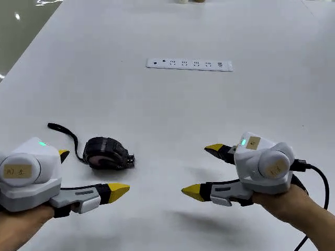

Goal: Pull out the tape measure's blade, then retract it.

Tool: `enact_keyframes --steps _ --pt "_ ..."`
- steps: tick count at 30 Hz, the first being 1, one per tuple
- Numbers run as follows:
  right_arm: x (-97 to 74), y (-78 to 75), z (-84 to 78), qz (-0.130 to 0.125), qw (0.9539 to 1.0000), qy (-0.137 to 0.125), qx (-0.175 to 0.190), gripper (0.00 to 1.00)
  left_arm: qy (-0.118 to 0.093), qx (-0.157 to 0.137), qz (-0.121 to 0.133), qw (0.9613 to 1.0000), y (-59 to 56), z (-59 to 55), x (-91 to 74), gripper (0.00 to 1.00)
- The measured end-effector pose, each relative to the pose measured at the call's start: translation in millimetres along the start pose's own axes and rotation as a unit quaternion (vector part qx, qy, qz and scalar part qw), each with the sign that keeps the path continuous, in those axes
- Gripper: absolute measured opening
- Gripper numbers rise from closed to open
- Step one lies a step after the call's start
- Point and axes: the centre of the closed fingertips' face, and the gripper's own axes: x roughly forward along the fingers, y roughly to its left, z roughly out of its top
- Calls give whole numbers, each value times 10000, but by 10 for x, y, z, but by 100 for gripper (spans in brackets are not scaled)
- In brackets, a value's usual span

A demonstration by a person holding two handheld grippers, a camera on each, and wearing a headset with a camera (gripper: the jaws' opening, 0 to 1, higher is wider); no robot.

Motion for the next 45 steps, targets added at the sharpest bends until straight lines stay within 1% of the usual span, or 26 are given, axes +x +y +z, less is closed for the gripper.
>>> enact_keyframes --steps 2,4,6,11,14,16,21,24,27,32,34,37,41,42,45 --pt "-37 14 -23 -35 10000 -5 57 67 -53 52 -2 10000 -5 8 -29 99" --pt "-60 19 -42 -83 9999 -22 108 71 -54 16 -27 10000 -10 9 -48 99" --pt "-93 18 -62 -170 9997 -43 164 75 -65 41 -29 10000 -16 7 -72 99" --pt "-176 32 -86 -317 9989 -123 313 79 -63 88 -152 9998 -48 -20 -121 99" --pt "-222 32 -103 -387 9982 -180 425 82 -135 136 -202 9996 -60 -11 -161 99" --pt "-252 39 -128 -424 9979 -162 457 83 -149 138 -258 9995 -72 -13 -183 99" --pt "-324 67 -169 -461 9977 -174 466 85 -228 219 -294 9991 -71 -26 -228 99" --pt "-362 81 -198 -497 9972 -191 518 86 -283 236 -368 9986 -93 -39 -249 99" --pt "-399 110 -219 -511 9968 -232 565 87 -326 324 -430 9980 -112 -49 -269 99" --pt "-479 144 -208 -570 9956 -408 624 90 -421 400 -578 9966 -160 -53 -300 99" --pt "-493 155 -214 -579 9955 -426 616 92 -492 386 -644 9960 -184 -37 -312 99" --pt "-514 170 -217 -579 9952 -476 634 94 -502 392 -676 9957 -204 -32 -312 99" --pt "-532 190 -217 -581 9945 -533 682 97 -584 371 -708 9951 -217 -3 -317 99" --pt "-539 196 -211 -593 9943 -550 694 97 -583 393 -680 9952 -207 -3 -318 99" --pt "-556 193 -204 -623 9933 -627 739 99 -591 380 -725 9949 -216 -2 -325 99"
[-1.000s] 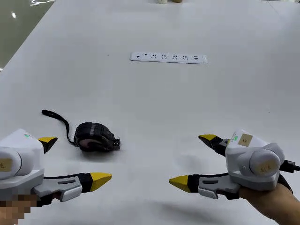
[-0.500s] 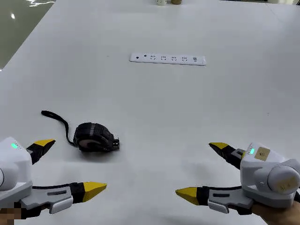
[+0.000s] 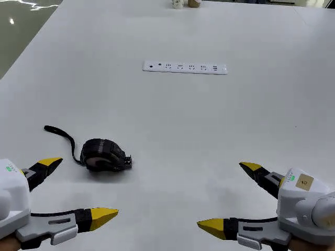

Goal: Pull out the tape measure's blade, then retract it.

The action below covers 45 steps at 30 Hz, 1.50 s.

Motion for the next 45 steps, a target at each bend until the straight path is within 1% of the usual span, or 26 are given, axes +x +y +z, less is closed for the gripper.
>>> enact_keyframes --steps 6,13,19,20,31,36,38,43,45 --pt "-6 7 -11 -17 10000 -26 22 99 -2 9 -56 10000 -31 4 -15 99" --pt "2 16 29 0 10000 -77 -35 99 27 -13 -94 10000 -49 -16 -13 99" --pt "22 25 28 43 10000 -39 -61 99 24 -40 -15 10000 -14 -23 -17 99" --pt "24 26 29 49 10000 -39 -62 99 28 10 16 10000 -7 -20 -19 99" --pt "14 26 18 43 10000 -20 -50 99 85 14 -34 10000 -6 -42 -14 99" --pt "9 23 12 37 10000 -23 -45 99 35 21 -43 10000 -10 -19 -10 99" --pt "8 26 3 39 10000 -1 -46 99 58 21 -63 10000 -19 -23 -7 99" --pt "4 26 -5 40 10000 3 -38 99 36 79 -75 9999 -28 -12 -5 99" --pt "0 26 -5 37 10000 -2 -39 99 34 57 -90 9999 -40 -9 -8 99"
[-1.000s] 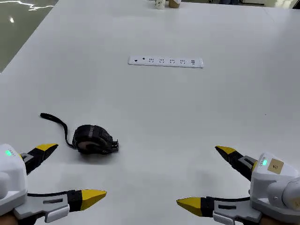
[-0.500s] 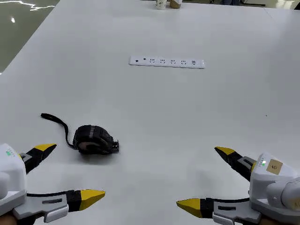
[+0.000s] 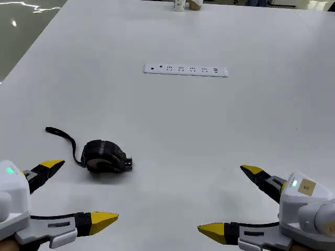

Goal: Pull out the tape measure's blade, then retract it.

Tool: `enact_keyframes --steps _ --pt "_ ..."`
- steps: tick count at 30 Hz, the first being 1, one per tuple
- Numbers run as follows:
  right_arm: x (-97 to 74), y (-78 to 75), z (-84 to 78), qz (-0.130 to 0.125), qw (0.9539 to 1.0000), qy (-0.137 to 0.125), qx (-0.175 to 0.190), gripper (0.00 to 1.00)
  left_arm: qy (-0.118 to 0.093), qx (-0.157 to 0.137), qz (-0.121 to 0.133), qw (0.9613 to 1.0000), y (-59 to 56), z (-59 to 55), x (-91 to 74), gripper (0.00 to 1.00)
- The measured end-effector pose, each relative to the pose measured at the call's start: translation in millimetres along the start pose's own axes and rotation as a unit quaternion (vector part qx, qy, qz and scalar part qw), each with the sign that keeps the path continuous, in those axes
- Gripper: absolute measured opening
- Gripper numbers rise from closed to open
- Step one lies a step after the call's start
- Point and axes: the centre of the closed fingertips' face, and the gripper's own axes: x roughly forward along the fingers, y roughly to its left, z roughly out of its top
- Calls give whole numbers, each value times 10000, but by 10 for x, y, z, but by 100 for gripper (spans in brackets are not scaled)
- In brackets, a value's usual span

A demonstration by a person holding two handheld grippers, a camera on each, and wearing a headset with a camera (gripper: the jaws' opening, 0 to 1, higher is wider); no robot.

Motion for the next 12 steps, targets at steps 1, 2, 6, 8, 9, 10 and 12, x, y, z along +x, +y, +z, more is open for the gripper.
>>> enact_keyframes --steps 1,2,6,8,9,10,12 --pt "-1 0 0 1 10000 -1 -1 99 7 12 19 10000 5 -1 -1 99" --pt "-3 2 -3 9 10000 6 7 99 15 16 25 10000 9 -3 -2 99" --pt "-6 -1 -1 4 10000 0 2 99 6 -9 25 10000 7 3 -3 99" --pt "-7 -2 2 2 10000 -4 -3 99 16 7 22 10000 8 3 -5 99" --pt "-7 -2 4 2 10000 -7 -2 99 8 20 33 10000 11 8 -7 99" --pt "-6 -3 3 2 10000 -7 -3 99 12 21 25 10000 9 7 -9 99" --pt "-5 -4 4 2 10000 -15 3 99 -10 35 27 10000 9 16 -13 99"
